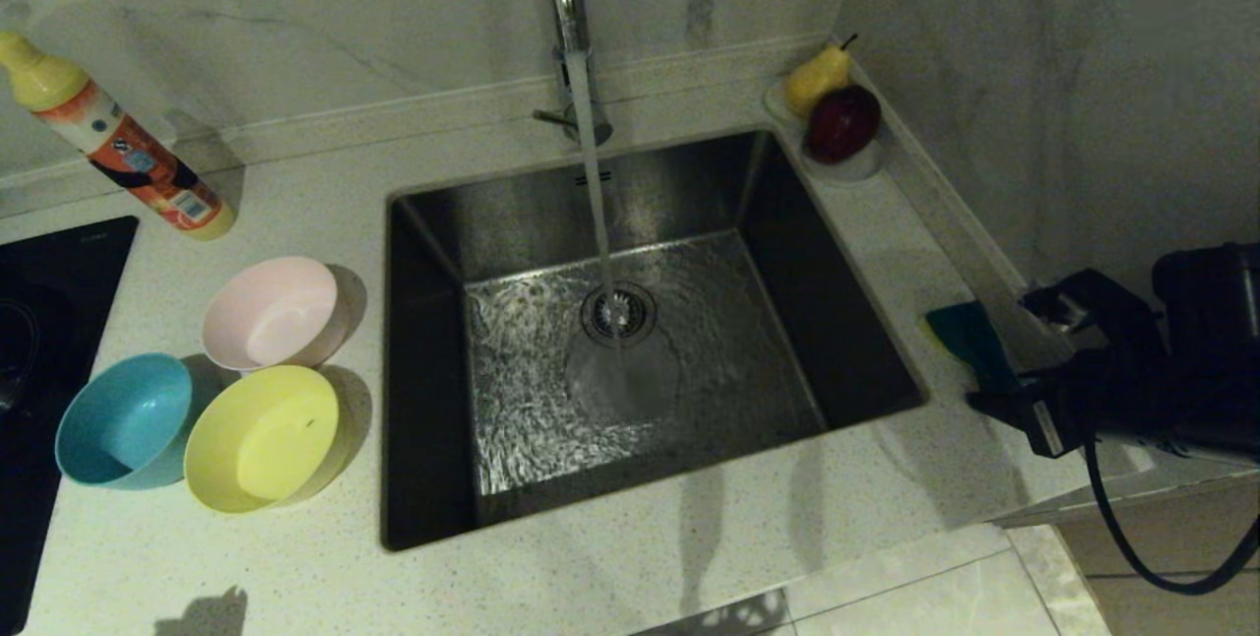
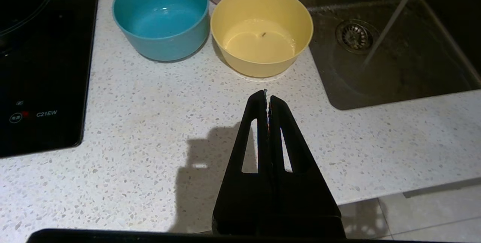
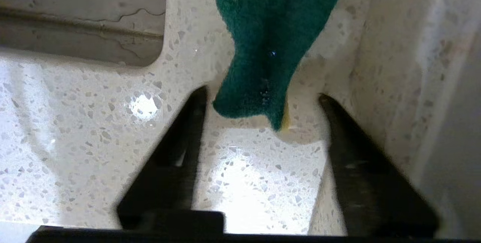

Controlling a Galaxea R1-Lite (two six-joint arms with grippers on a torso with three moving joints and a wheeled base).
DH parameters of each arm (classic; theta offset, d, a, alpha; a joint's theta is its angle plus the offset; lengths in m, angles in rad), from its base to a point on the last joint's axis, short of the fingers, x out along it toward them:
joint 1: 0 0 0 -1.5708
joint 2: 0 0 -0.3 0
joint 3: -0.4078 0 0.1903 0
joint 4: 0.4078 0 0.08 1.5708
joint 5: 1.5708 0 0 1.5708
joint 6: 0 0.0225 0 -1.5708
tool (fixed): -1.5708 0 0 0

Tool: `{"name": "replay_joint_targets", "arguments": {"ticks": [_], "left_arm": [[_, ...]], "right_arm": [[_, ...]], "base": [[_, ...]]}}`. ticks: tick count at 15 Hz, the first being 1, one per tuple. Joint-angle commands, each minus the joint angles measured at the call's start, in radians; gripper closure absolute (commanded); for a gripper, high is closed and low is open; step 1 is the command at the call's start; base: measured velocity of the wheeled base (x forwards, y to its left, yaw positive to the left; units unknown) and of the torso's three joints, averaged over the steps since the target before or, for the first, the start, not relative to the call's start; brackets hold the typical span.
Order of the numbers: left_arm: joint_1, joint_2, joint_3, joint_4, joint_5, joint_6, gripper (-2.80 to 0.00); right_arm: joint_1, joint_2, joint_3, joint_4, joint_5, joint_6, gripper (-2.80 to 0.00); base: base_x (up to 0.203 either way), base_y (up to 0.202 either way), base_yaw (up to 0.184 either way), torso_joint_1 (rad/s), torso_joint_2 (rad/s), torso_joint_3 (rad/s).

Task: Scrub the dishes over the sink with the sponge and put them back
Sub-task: Pick up a bowl and the sponge

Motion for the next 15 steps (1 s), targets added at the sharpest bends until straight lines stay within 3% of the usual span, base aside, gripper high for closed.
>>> {"name": "replay_joint_targets", "arguments": {"ticks": [1,11,15], "left_arm": [[0.001,0.001,0.04,-0.001,0.0,0.0,0.0],[0.001,0.001,0.04,-0.001,0.0,0.0,0.0],[0.001,0.001,0.04,-0.001,0.0,0.0,0.0]], "right_arm": [[0.004,0.007,0.0,0.001,0.006,-0.003,0.0],[0.012,-0.041,-0.023,0.012,0.007,-0.005,0.0],[0.038,-0.085,-0.053,0.124,0.009,-0.003,0.0]], "base": [[0.0,0.0,0.0,0.0,0.0,0.0],[0.0,0.0,0.0,0.0,0.0,0.0],[0.0,0.0,0.0,0.0,0.0,0.0]]}}
